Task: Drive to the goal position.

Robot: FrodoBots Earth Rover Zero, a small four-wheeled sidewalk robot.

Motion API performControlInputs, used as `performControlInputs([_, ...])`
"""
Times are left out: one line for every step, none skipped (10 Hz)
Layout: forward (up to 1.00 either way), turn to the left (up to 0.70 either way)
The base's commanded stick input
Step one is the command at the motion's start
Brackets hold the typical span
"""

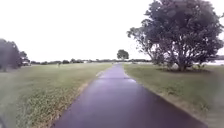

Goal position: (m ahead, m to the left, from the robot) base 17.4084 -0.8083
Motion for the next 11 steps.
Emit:
performControlInputs([0.70,0.00])
performControlInputs([0.70,0.00])
performControlInputs([0.70,-0.02])
performControlInputs([0.70,-0.07])
performControlInputs([0.70,-0.12])
performControlInputs([0.70,-0.06])
performControlInputs([0.70,-0.02])
performControlInputs([0.70,0.00])
performControlInputs([0.70,0.00])
performControlInputs([0.70,0.00])
performControlInputs([0.70,0.00])
